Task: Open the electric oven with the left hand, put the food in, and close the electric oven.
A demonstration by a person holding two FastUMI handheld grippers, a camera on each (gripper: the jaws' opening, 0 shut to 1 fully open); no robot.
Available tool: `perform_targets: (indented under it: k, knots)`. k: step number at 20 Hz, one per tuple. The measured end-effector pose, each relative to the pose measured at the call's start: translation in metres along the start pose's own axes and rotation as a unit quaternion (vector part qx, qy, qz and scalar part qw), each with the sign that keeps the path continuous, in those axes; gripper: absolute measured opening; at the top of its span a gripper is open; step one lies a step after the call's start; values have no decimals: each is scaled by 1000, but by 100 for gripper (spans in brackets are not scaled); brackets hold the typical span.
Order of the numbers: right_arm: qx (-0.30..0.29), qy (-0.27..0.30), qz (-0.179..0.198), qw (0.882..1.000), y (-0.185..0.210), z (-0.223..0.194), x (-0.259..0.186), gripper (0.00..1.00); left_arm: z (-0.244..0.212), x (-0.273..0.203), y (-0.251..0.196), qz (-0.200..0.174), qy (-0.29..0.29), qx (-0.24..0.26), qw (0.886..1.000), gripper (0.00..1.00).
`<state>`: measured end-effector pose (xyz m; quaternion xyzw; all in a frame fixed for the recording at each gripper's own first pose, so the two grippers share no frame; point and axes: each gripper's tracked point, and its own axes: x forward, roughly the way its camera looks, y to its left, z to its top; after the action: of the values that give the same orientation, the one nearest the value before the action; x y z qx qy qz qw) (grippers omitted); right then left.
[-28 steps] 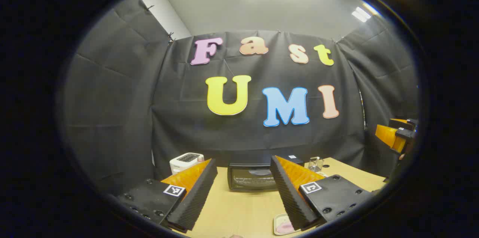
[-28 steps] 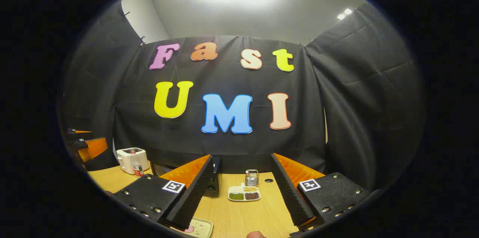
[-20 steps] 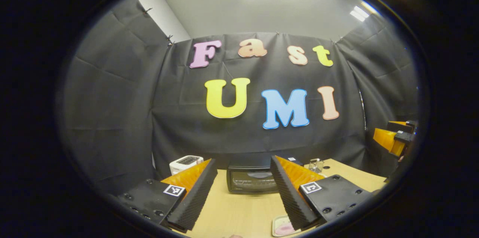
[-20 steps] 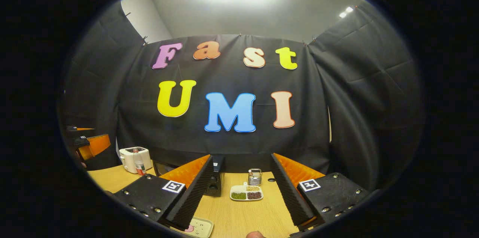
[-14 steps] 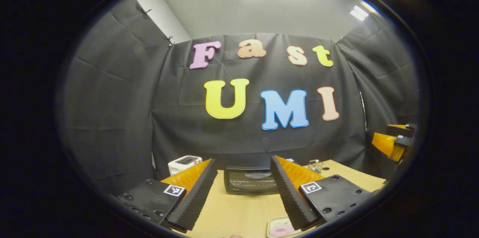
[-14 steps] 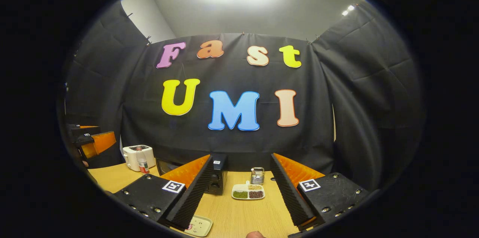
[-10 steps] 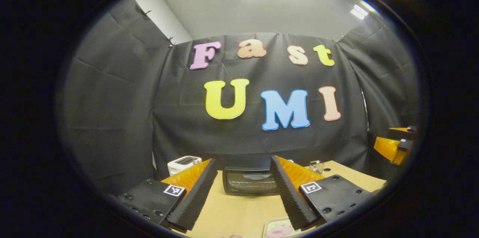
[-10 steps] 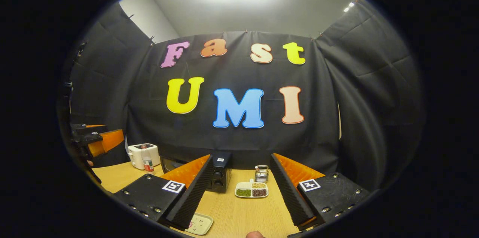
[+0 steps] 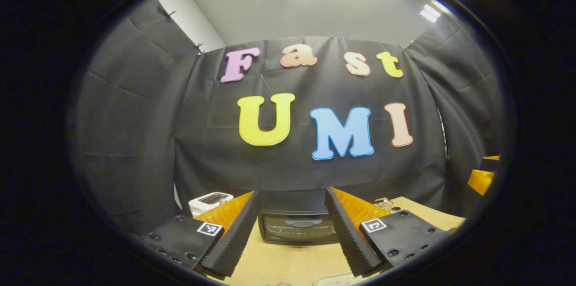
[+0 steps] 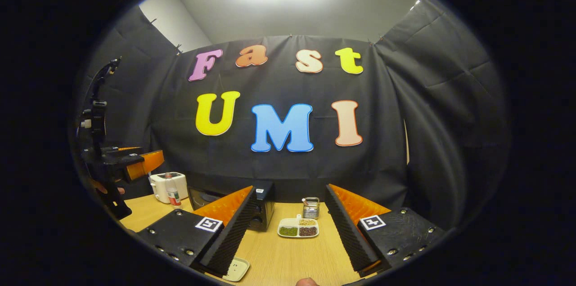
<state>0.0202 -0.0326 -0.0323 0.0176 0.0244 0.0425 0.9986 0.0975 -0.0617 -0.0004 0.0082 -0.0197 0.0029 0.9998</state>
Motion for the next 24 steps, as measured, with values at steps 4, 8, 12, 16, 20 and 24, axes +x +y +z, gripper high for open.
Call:
perform_targets:
  k: [4, 8, 12, 16, 20, 24]
  knots:
    - [-9, 0, -30, 999, -5, 1, 15, 95, -16, 50, -6, -25, 1, 5, 1000, 100]
    - [-12, 7, -59, 998, -6, -4, 28, 95, -46, 93, -13, -47, 23, 3, 999, 100]
    - [-16, 36, -79, 996, -3, -21, 40, 95, -81, 127, -19, -64, 50, 4, 997, 100]
    - [-27, 51, -94, 994, -2, -27, 47, 96, -120, 155, -21, -72, 81, 1, 994, 97]
    - [-36, 63, -115, 991, -4, -31, 51, 95, -164, 182, -21, -76, 117, -8, 990, 92]
    - [-44, 78, -130, 987, -4, -39, 51, 96, -198, 198, -22, -81, 144, -15, 986, 100]
